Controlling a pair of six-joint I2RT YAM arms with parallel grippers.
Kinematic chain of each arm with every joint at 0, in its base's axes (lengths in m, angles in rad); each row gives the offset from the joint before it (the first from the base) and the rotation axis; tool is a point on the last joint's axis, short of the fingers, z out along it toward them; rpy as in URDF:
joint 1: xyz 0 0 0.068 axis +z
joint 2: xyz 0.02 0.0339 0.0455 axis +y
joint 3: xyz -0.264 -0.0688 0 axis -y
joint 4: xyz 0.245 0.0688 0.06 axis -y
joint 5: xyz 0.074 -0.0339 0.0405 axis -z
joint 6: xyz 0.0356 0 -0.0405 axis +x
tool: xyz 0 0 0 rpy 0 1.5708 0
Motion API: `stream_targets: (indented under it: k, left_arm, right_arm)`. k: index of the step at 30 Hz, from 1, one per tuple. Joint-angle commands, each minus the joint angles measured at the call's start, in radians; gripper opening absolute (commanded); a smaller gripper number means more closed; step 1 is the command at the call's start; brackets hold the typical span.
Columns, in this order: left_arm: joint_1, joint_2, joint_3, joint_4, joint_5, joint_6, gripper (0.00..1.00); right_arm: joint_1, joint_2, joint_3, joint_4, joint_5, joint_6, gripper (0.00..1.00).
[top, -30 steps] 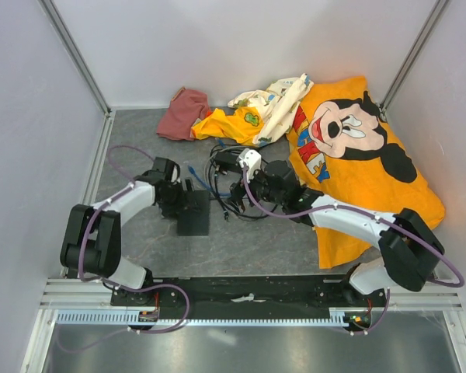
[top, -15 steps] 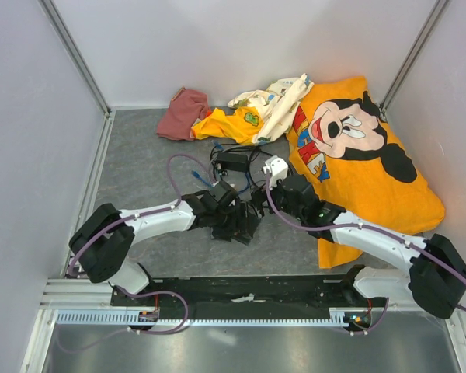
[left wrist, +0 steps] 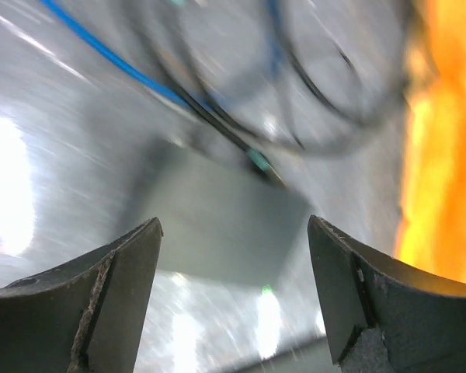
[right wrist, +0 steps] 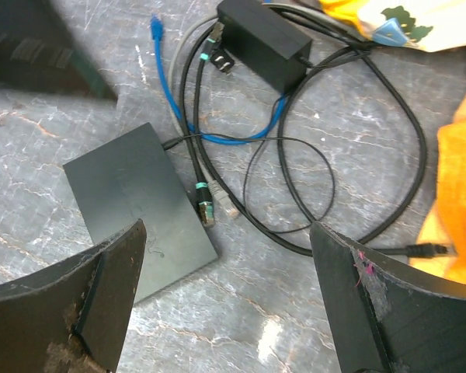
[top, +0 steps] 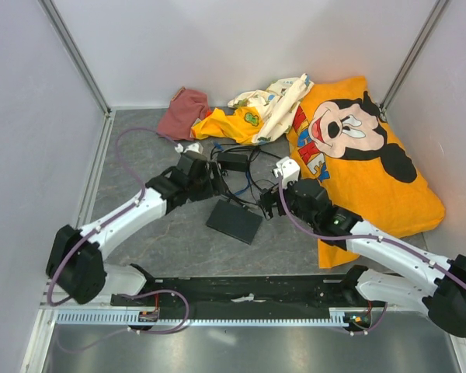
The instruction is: Insert the plug into the switch port
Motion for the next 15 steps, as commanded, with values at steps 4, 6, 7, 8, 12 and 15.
stream_targets:
  k: [4, 6, 7, 8, 12, 15]
  left_arm:
    - [0.088, 0.288, 0.252, -0.052, -0.163, 0.186, 0.83]
    - [0.101, 0.360, 0.339, -0.060, -0.194, 0.206, 0.83]
    - [0.103, 0.424, 0.369, -0.060, -0.200, 0.234, 0.83]
    - [0.103, 0.453, 0.427, -0.059, -0.212, 0.248, 0.83]
    - [0.103, 0.598, 0.562, -0.060, -0.221, 0.346, 0.84]
    - [0.103, 0.676, 0.636, -0.074, -0.241, 0.421, 0.85]
  right_arm:
    - [0.003, -0.014, -0.039, -0.013, -0.005, -0.011, 0.94]
    - [0.004, 0.020, -0.040, 0.001, -0.045, -0.019, 0.94]
    - [0.004, 0.032, -0.043, 0.005, -0.077, -0.018, 0.94]
    - [0.004, 0.045, -0.043, 0.012, -0.089, -0.022, 0.94]
    - [0.011, 0.102, -0.040, 0.048, -0.136, -0.042, 0.95]
    - [0.017, 0.129, -0.040, 0.062, -0.140, -0.047, 0.95]
